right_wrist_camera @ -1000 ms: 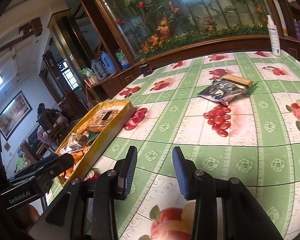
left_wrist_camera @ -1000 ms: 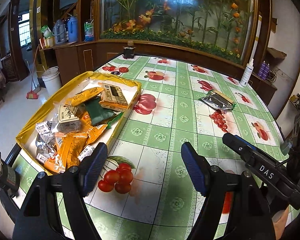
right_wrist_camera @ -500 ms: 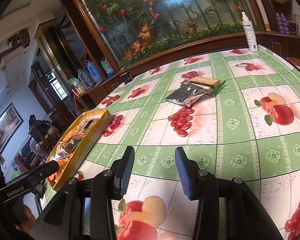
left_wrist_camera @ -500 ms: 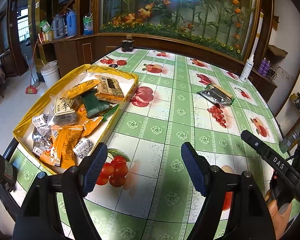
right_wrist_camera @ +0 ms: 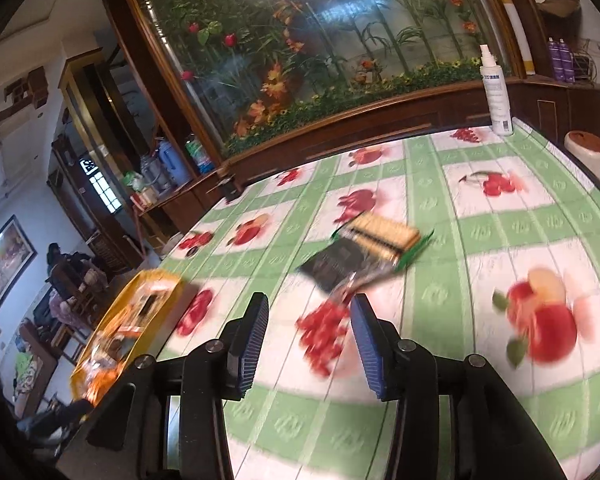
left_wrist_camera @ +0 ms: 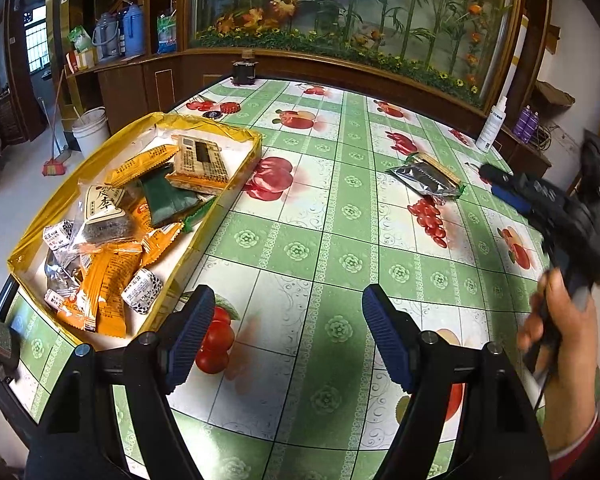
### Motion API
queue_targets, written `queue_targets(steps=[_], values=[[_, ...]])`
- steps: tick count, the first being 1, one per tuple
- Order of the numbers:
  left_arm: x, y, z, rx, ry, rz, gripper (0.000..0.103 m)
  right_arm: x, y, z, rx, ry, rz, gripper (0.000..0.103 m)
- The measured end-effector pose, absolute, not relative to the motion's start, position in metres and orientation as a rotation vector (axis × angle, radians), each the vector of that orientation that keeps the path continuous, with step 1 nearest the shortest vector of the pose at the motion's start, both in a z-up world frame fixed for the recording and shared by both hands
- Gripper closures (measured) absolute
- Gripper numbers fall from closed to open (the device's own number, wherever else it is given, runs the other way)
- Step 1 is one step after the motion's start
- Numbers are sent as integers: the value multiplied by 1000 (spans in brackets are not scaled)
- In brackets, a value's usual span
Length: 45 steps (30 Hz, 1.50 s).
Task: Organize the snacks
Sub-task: 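Grasp the cracker pack with the right gripper while the left approaches the silver foil bag, then grasp the silver foil bag with the left gripper while the right holds the cracker pack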
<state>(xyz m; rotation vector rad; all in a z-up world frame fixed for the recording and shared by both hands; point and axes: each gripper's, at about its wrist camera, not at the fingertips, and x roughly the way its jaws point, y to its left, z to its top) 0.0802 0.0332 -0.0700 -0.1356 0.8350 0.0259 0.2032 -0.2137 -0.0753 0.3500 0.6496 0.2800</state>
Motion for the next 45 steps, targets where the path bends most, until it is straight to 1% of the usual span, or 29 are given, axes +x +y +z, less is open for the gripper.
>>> queue_targets(steps=[5,9,13,16,18,20,22,23,28,32,33,39,40,41,45], values=[[84,44,-71,-146,847,51,27,274,-219,-87,298,724,231,57],[87,54,-77,-151,867,75,27,329,-223,-107,262,801,197,57],[92,63,-85,-159,891,97,27,364,-217,-128,206,884,207,57],[98,68,-90,-181,904,106,27,355,-206,-127,153,890,255,53],[102,68,-92,-192,912,105,27,334,-192,-126,102,894,290,49],[107,65,-95,-192,924,97,27,308,-173,-132,8,945,333,48],[109,63,-97,-189,929,93,27,277,-156,-132,-62,933,377,48],[110,62,-99,-189,932,90,27,260,-151,-131,-76,929,394,49],[120,57,-98,-202,938,87,27,211,-144,-112,-47,870,427,49],[144,47,-93,-247,955,57,27,216,-141,-110,-54,870,404,39],[150,44,-92,-262,967,42,27,223,-137,-112,-45,881,407,38],[176,22,-86,-262,975,25,27,238,-121,-131,-89,923,420,40],[181,17,-85,-251,981,31,27,236,-119,-132,-113,912,405,43],[186,12,-85,-244,979,35,27,235,-120,-131,-124,910,389,55],[201,-8,-86,-170,957,80,27,223,-149,-123,-15,900,346,55]])
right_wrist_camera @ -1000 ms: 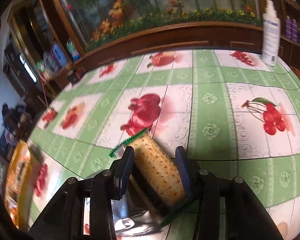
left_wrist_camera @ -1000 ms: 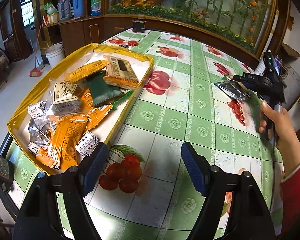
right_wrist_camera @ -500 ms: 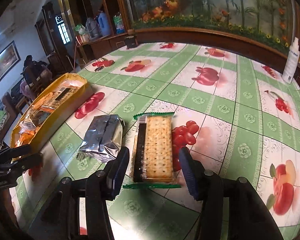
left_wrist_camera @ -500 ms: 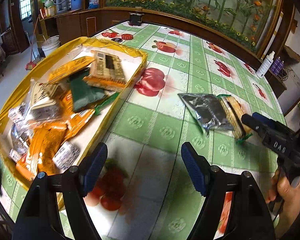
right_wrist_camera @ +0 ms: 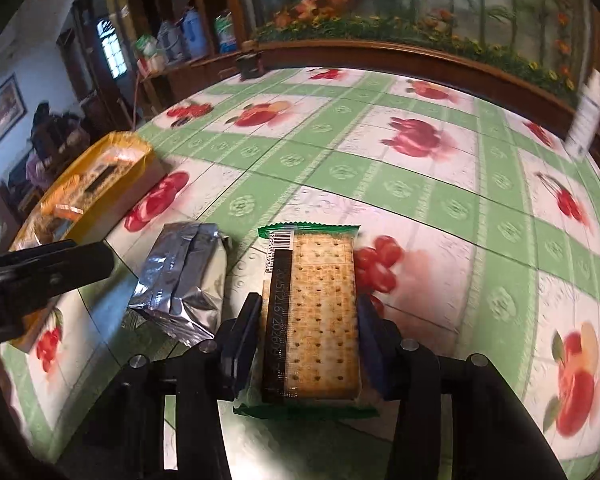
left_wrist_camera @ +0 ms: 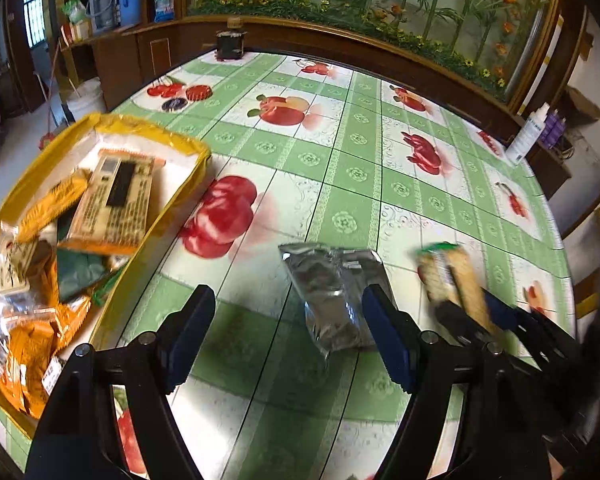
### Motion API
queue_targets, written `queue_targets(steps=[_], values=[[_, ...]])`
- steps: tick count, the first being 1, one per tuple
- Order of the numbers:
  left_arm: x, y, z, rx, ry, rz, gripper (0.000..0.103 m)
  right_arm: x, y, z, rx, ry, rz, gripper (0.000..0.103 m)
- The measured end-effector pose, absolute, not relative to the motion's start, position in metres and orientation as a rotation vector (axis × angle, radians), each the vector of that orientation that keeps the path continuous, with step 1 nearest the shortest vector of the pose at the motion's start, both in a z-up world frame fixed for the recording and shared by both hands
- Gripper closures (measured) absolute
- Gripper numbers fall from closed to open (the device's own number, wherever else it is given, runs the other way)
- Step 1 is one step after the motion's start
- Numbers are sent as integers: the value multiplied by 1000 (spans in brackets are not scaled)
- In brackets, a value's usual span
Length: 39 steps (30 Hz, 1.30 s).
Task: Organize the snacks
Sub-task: 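Grasp the silver foil bag with the left gripper while the right holds the cracker pack, then carry the silver foil bag with the left gripper while the right carries the cracker pack to the tray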
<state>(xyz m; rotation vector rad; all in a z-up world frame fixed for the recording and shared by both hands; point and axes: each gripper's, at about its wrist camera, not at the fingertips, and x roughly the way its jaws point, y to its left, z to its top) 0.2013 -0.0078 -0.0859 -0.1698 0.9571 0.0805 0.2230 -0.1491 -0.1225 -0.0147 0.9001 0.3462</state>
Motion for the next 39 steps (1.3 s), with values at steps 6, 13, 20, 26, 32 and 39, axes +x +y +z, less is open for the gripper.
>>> queue_targets(steps=[6,13,20,26,32,39], values=[[224,-31,-109,-100,986,151,19,183,-191,-102,213,805,361,55],[216,-36,-108,-85,914,76,55,167,-199,-100,281,760,374,55],[218,-41,-105,-53,929,79,40,161,-196,-98,286,732,375,55],[227,-46,-131,-67,982,85,11,162,-206,-102,310,728,340,55],[225,-48,-124,-54,966,26,45,166,-215,-108,323,733,316,55],[186,-20,-108,-93,908,10,46,164,-220,-107,343,715,308,55]])
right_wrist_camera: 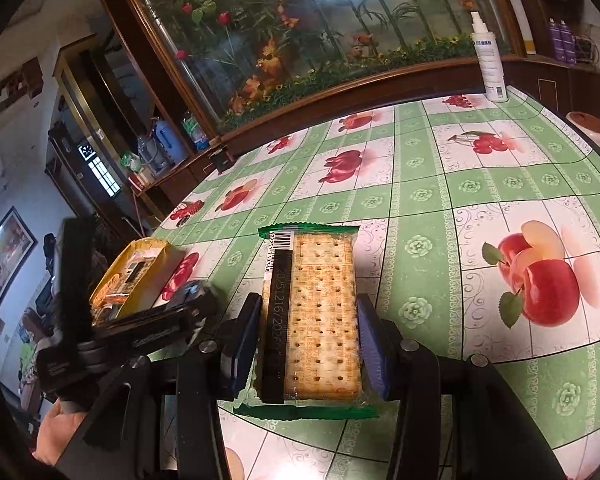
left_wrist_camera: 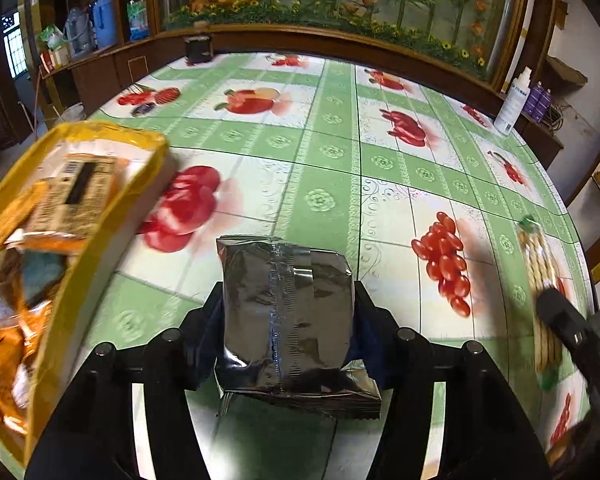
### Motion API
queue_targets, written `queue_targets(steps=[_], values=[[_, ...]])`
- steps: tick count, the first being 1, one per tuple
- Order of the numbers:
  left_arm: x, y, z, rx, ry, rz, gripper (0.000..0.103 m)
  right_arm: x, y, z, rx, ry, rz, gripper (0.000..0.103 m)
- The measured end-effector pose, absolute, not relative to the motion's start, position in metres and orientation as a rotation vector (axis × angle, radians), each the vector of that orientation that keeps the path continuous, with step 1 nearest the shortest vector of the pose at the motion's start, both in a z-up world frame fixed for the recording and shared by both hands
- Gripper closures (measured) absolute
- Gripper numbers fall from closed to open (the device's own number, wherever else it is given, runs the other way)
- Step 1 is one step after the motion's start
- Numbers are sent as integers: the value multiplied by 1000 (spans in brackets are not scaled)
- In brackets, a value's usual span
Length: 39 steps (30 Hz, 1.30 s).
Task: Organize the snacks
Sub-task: 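Carry the silver foil bag with the left gripper while the right carries the cracker pack to the tray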
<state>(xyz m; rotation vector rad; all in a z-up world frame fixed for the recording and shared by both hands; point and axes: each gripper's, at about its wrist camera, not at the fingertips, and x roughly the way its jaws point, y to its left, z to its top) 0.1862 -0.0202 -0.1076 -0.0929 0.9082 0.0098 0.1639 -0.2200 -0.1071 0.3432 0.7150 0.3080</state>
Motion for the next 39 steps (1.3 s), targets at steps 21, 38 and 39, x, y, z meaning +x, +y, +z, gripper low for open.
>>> queue_targets(steps=[21,38,39], values=[[76,85,-44,-177,726,32,45,131,-157,-77,315,633,473,56],[49,162,-49,-262,704,152,45,119,-72,-72,257,679,619,56],[48,165,-50,-268,705,155,45,118,-68,-72,253,683,624,56]])
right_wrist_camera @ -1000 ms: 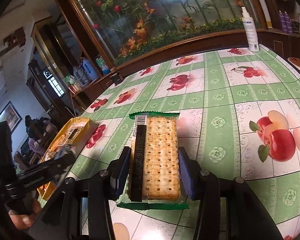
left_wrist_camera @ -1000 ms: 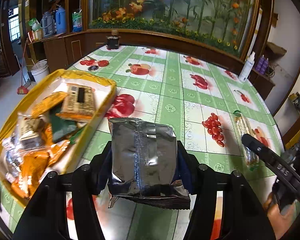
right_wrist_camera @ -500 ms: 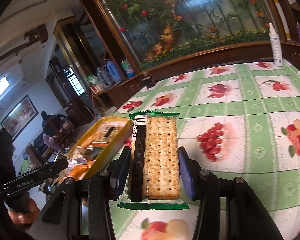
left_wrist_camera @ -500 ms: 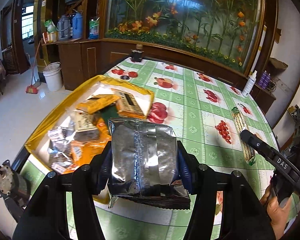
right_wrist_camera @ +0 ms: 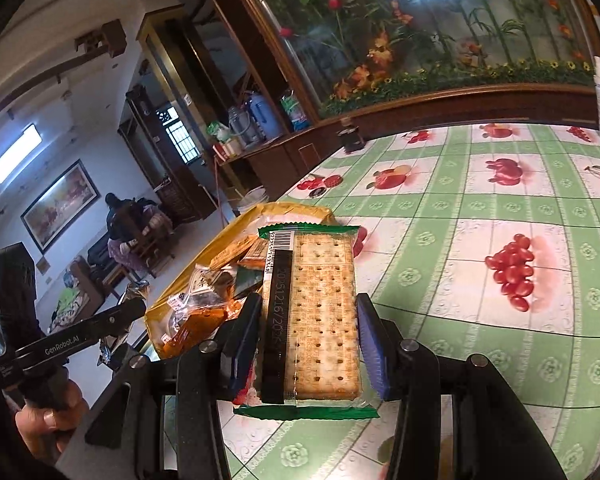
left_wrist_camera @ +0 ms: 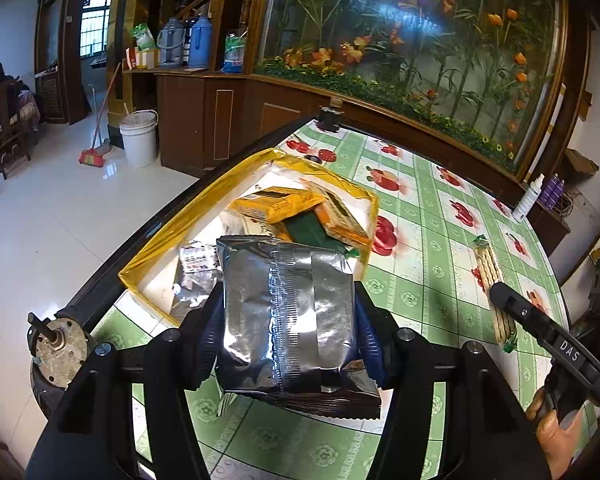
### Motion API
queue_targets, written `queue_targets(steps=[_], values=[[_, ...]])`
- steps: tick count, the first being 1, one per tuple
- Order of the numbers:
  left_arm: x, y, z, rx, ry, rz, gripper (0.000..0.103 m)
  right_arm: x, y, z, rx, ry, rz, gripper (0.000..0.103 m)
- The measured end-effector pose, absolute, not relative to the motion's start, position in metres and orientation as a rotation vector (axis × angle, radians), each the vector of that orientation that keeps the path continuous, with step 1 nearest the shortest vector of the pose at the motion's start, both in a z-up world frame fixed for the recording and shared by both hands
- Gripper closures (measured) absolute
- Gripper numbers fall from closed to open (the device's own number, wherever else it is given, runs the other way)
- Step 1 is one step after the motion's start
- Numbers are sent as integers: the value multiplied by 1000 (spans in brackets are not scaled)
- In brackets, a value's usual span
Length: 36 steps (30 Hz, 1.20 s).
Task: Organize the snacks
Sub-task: 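Carry the silver foil bag with the left gripper while the right carries the cracker pack to the tray, then open both grippers to drop the foil bag and cracker pack into the tray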
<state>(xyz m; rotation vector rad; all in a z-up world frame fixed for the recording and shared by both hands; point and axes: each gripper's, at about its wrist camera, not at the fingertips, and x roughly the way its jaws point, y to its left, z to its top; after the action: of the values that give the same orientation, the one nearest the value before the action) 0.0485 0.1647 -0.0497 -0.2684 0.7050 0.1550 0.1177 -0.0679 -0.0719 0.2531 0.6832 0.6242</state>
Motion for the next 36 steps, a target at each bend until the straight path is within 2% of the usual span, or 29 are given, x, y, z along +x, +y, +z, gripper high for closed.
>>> queue_targets(steps=[27,36], values=[[79,217,-66,-304,743,255,45,168,66,-83,189,787,774,56],[96,222,-87,-300,789,261,45,188,98,-103,166,841,783,55]])
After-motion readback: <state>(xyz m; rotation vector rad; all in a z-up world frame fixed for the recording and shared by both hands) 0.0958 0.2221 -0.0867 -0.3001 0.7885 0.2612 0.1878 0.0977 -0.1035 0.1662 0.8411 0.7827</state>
